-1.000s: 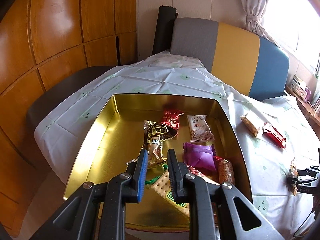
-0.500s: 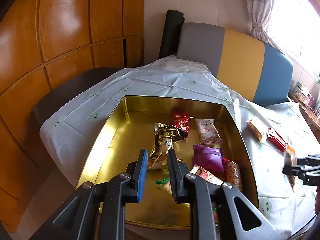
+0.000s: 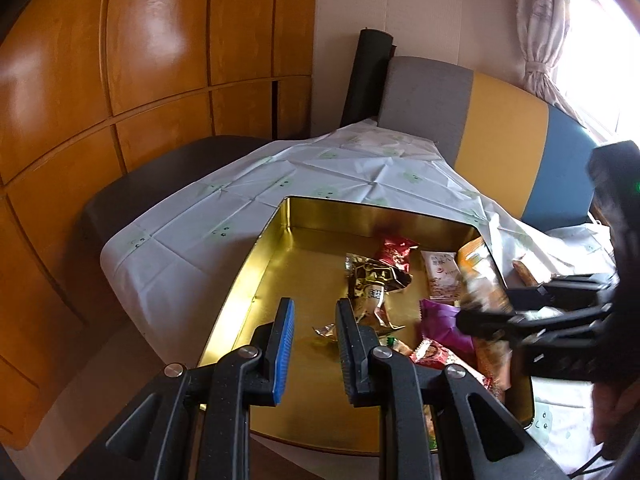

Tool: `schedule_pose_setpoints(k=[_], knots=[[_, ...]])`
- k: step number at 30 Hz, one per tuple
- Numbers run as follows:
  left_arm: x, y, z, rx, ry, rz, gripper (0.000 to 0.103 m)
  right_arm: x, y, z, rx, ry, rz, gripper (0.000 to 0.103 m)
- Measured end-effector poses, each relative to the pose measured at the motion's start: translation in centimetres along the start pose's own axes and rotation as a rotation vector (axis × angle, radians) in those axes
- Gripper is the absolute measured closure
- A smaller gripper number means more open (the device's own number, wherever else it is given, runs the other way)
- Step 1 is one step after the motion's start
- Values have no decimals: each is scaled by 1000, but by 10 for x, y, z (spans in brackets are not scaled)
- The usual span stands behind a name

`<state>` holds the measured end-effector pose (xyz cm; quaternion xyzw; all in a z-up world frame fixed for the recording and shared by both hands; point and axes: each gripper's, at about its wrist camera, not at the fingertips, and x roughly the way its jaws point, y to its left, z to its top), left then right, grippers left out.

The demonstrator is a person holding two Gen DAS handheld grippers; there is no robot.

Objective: Organize snacks
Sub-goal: 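Carry the pistachio bag into the gold tray and release it with the right gripper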

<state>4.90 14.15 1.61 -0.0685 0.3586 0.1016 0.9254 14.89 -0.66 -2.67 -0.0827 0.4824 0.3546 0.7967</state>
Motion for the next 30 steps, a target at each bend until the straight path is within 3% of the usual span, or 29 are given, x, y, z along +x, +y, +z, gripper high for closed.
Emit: schedule_pose_setpoints(k=[10,22,30], knots=[[6,5,-1,-18,11,6,82,37,7,1,8,75,-38,55],[6,4,-3,-20,12,9,82,28,10,-3,-4,47,-25,45],[9,5,-4,-25,16,13,82,12,13,-18,-33,18,-29,45]])
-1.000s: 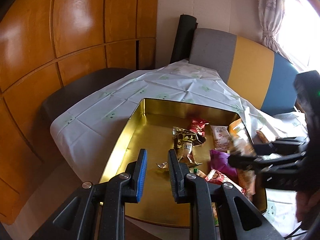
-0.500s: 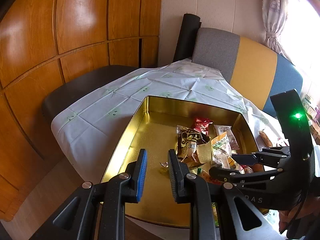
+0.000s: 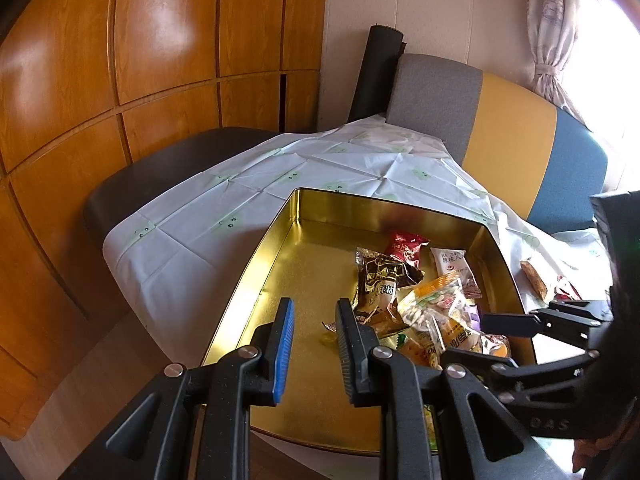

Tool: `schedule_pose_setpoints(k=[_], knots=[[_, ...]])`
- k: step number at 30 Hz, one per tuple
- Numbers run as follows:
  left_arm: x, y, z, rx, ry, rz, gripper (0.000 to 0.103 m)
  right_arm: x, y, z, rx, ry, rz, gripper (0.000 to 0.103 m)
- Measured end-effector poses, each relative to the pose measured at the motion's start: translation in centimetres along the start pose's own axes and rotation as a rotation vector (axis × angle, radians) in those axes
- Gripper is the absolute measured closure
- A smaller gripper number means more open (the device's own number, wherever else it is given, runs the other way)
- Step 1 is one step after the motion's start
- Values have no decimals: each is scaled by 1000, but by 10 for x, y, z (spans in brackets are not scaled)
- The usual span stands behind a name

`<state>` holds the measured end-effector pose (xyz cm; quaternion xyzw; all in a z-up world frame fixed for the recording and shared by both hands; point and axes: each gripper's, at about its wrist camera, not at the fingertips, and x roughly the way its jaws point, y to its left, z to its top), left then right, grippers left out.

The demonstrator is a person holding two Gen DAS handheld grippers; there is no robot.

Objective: Organize snacks
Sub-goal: 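Carry the pistachio bag into the gold tray and release it with the right gripper, then withdraw the right gripper from the tray while left moves toward the tan bread pack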

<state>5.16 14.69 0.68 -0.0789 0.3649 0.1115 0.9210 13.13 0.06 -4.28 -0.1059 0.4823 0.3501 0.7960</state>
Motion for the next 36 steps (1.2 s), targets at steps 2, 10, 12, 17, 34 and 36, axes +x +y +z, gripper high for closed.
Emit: schedule_pose_setpoints(k=[2,10,12,17,34,36], knots=[[0,0,0,0,0,-1,82,-3,1,-3,-8,-13,-18,49],[2,-4,-3,12,7,-7,82,9,2,3,-12,-15,-52,73],[2,-4,-4,13,9,-6,82,13,0,5,5,-18,-55,73],[2,-5,-4,18,11,-12,82,8,1,3,1,-26,-45,72],[-11,-17,-3,57,-9,-49,81,-60,-21,-35,38,-178,-124,47],[-12,-19,-3,65,-10,-54,80,-67,-31,-43,54,-181,-143,45]])
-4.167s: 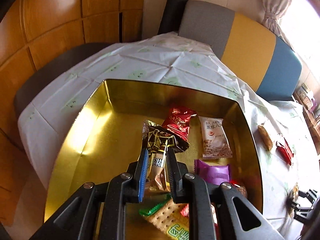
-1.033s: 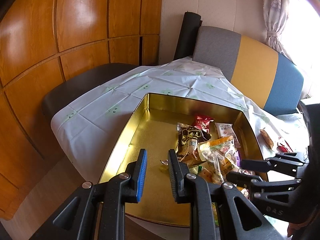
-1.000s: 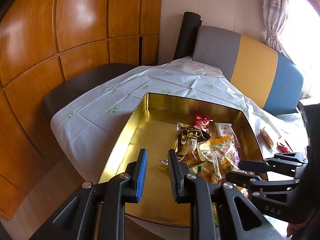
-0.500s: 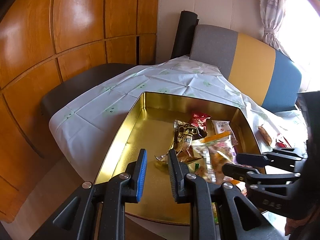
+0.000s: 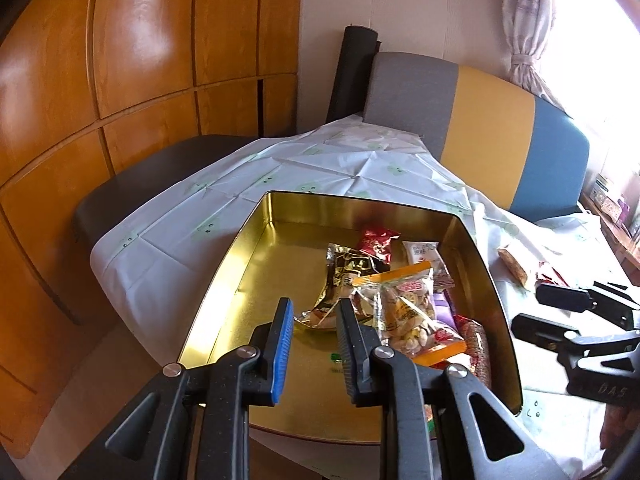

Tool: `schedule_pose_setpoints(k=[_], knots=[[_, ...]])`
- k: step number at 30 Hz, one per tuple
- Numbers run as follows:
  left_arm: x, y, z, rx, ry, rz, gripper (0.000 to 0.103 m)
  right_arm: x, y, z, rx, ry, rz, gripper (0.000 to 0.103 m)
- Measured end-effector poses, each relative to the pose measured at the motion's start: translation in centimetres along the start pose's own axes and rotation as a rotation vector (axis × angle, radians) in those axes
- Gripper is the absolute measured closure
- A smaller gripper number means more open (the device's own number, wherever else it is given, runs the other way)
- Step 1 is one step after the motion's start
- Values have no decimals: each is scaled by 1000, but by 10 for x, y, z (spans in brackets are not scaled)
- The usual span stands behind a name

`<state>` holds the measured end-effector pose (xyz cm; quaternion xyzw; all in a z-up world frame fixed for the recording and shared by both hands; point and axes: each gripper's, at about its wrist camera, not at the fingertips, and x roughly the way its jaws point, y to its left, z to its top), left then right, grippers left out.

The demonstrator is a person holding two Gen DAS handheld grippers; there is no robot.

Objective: Organize snacks
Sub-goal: 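Withdraw the right gripper from the tray while left moves toward the tan bread pack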

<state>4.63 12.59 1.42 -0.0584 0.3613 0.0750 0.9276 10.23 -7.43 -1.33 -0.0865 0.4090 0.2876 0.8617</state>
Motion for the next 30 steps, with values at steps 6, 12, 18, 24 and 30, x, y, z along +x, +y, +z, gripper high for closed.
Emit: schedule_pose_setpoints(k=[6,12,18,24,30], knots=[[-5,-15,1,32,-4,-20,79,-20,-43,-19,53,8,-76,38],[-10,-31,1,80,-4,-63,79,-38,-93,-45,114,46,-174,33],[-12,-58,-1,149,9,-133,78,-51,-154,-76,187,124,-283,27],[-18,-89,2,221,15,-184,78,-62,-223,-117,342,174,-386,27],[-19,-131,10,283,47,-266,78,-65,-266,-140,566,201,-424,27]])
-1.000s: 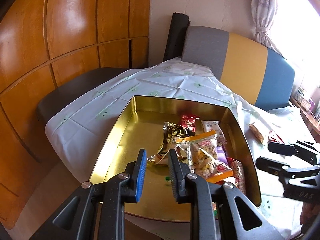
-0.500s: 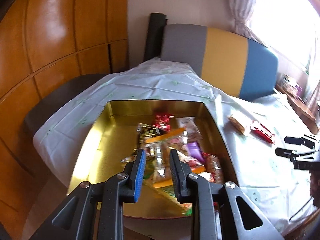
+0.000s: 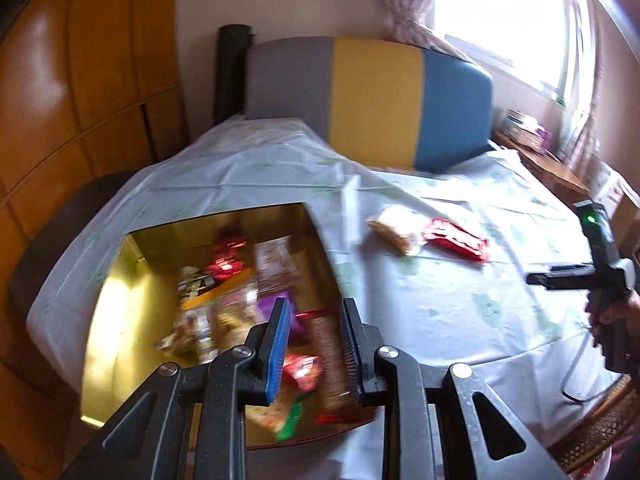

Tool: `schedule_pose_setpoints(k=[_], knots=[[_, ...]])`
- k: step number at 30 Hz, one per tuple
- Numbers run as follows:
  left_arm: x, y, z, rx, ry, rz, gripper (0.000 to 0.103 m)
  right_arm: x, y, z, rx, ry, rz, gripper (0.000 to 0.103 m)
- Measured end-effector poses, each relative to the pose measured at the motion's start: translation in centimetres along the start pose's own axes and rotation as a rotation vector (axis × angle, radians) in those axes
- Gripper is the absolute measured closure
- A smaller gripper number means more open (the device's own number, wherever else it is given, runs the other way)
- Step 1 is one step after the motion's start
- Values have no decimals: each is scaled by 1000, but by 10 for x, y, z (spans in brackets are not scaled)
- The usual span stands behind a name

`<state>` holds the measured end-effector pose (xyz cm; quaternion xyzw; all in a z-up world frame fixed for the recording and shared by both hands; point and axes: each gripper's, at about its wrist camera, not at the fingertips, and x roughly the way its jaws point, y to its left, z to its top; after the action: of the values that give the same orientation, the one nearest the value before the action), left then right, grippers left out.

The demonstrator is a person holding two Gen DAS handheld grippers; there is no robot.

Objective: Organize snacks
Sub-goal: 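Withdraw the right gripper from the tray while left moves toward the tan bread pack, then grasp the tan bread pack with the left gripper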

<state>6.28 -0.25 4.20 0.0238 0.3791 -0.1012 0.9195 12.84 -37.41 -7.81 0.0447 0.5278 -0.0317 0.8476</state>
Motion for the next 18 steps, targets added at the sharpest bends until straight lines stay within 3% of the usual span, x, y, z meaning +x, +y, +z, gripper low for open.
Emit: schedule_pose_setpoints(k=[10,18], knots=[[43,-66,40,52,105,-158,74,-6,-2,11,75,-27,53,26],[110,-87,66,-28,223,-173,65,-19,1,14,85,-64,86,24]])
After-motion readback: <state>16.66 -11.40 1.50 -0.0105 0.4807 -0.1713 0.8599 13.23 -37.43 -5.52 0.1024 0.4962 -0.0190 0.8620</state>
